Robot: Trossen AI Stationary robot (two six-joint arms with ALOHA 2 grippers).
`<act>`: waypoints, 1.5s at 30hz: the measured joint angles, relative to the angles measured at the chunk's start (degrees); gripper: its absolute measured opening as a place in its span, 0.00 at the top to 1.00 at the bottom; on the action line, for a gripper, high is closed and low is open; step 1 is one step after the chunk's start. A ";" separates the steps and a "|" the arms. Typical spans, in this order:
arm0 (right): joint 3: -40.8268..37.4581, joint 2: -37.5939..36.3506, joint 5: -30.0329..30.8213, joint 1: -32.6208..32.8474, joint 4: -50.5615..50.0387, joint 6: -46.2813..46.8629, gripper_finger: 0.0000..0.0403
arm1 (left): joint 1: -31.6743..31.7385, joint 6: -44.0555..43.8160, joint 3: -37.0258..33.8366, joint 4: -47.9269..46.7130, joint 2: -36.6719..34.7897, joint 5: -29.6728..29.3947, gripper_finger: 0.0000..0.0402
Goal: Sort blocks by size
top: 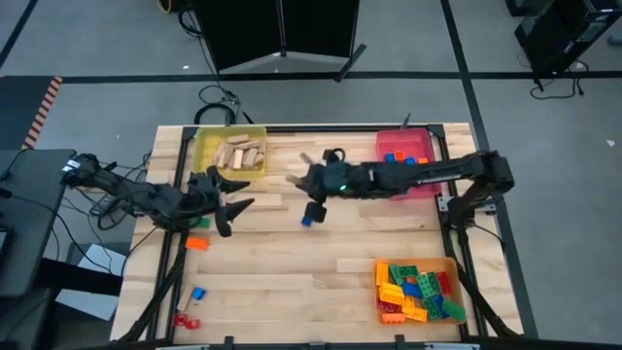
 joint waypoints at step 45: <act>-16.55 -4.30 -30.78 -15.79 40.57 -3.79 0.81 | 35.58 0.39 17.40 32.50 38.77 36.80 0.73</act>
